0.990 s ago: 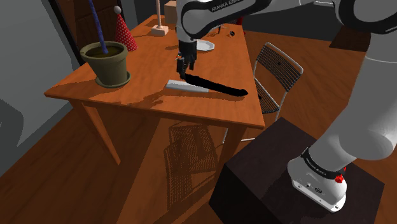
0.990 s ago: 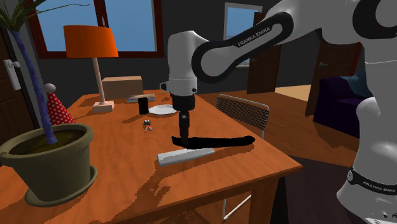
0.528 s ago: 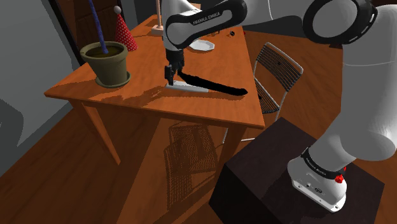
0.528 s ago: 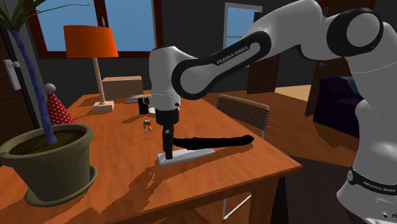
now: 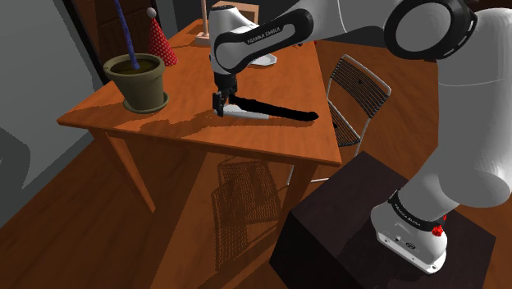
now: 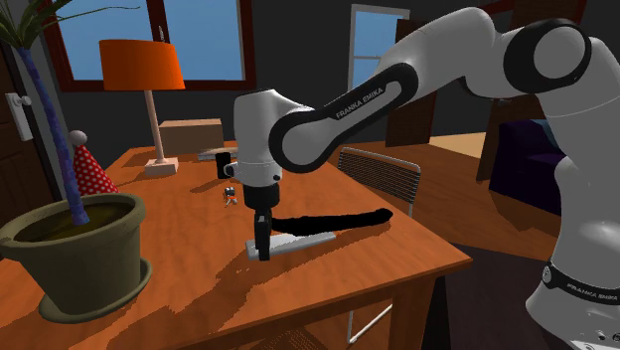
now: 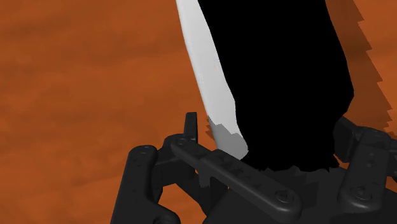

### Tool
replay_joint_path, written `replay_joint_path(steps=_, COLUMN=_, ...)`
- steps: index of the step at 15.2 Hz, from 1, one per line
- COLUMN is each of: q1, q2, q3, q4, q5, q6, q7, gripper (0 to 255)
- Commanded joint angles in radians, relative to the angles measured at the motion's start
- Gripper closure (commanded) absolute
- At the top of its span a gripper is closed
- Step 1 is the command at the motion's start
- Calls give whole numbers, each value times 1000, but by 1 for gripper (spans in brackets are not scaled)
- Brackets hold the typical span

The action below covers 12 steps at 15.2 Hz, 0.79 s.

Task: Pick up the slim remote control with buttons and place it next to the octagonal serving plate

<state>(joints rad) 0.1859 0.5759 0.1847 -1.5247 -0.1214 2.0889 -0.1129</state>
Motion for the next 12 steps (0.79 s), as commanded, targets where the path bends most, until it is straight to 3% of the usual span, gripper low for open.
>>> replay_joint_path(steps=1, q1=0, q2=0, q3=0, q4=0, q5=0, q6=1, q7=0, gripper=0)
replay_joint_path(steps=5, q1=0, q2=0, q3=0, q4=0, q5=0, q6=1, q7=0, gripper=0)
replay_joint_path(steps=6, q1=0, q2=0, q3=0, q4=0, q5=0, q6=1, q7=0, gripper=255)
replay_joint_path(steps=12, q1=0, q2=1, q3=0, q4=1, q5=0, q6=0, q7=0, gripper=255)
